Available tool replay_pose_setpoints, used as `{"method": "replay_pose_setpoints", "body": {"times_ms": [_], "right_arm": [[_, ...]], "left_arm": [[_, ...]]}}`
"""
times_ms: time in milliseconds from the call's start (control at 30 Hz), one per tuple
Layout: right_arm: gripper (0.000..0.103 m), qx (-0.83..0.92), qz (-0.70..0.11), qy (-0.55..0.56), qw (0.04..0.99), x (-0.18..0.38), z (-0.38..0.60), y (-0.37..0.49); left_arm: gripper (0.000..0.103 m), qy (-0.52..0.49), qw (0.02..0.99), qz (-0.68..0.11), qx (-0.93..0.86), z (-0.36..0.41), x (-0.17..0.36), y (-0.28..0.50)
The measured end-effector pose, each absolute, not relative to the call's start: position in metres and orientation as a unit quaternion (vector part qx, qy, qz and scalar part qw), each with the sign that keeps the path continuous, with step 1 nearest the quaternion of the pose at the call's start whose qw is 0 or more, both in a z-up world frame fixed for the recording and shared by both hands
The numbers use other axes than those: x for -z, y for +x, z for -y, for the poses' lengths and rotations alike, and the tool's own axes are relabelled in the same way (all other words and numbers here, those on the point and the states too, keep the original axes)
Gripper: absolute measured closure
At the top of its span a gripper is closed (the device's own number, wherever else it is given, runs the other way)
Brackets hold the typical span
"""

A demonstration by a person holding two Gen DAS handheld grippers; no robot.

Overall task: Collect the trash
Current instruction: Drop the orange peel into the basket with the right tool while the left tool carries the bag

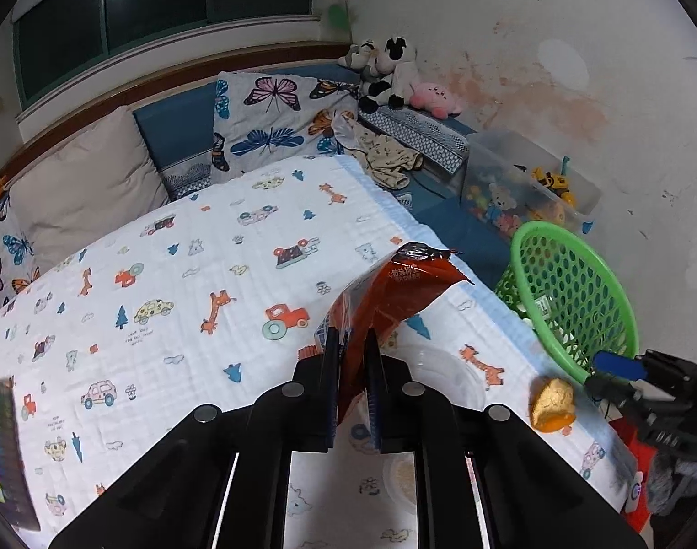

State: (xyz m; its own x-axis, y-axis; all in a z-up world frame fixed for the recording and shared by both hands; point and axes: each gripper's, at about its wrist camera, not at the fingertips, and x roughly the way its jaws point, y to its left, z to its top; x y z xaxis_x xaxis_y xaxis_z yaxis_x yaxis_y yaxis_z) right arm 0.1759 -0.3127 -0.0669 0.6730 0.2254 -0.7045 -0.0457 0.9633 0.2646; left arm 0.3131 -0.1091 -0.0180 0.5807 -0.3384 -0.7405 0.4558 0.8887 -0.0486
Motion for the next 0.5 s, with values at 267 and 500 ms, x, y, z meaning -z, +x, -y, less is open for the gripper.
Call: {"method": "replay_pose_setpoints", "body": {"times_ms": [267, 500], "right_arm": [[0.036, -0.088, -0.43, 0.064, 0.896, 0.095, 0.292, 0.177], [0.025, -0.141, -0.438, -0.045, 0.887, 0.108, 0.281, 0.186]], "left_arm": [[0.092, 0.074, 0.881, -0.401, 0.239, 0.114, 0.016, 0.309], [0.092, 0.075, 0.879, -0.404, 0.242, 0.114, 0.018, 0.308]]}}
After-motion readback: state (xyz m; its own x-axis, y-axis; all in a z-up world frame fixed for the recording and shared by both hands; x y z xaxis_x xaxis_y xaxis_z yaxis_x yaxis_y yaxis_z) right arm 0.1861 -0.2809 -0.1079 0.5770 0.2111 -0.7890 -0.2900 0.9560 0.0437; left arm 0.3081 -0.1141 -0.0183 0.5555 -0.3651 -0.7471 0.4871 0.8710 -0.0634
